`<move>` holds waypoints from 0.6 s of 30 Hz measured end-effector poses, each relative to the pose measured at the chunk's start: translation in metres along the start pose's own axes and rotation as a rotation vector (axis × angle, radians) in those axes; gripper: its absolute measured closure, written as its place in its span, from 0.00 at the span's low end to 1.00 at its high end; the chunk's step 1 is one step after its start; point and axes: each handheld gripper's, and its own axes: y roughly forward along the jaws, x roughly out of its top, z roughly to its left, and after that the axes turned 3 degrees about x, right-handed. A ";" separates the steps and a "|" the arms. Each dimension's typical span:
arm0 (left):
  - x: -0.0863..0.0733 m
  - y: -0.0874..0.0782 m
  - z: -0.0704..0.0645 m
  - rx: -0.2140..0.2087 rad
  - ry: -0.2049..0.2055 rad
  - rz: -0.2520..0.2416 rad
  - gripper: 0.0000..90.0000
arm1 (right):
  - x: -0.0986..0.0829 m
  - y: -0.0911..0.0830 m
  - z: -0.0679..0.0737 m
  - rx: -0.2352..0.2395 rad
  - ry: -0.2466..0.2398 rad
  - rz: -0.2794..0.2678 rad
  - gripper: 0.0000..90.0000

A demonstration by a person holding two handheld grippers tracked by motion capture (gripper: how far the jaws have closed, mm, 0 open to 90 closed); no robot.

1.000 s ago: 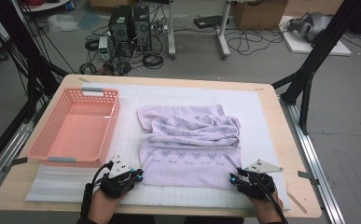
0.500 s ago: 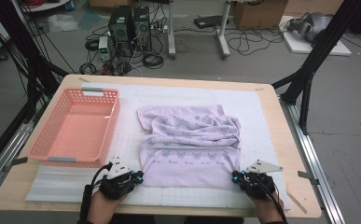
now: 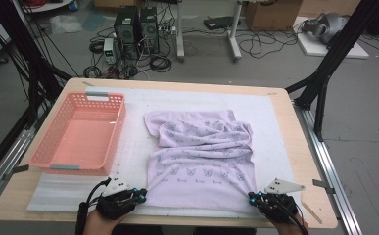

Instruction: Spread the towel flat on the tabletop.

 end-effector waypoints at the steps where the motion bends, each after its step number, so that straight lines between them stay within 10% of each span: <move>1: -0.001 -0.003 -0.001 -0.006 0.002 0.000 0.95 | -0.002 -0.002 0.003 0.006 -0.003 0.003 0.98; 12: -0.010 -0.022 -0.012 -0.072 -0.006 0.041 0.94 | -0.010 -0.024 0.027 0.042 -0.052 0.025 0.97; 18: -0.003 -0.024 -0.001 0.016 -0.105 -0.076 0.51 | -0.004 -0.025 0.023 -0.026 -0.008 -0.046 0.73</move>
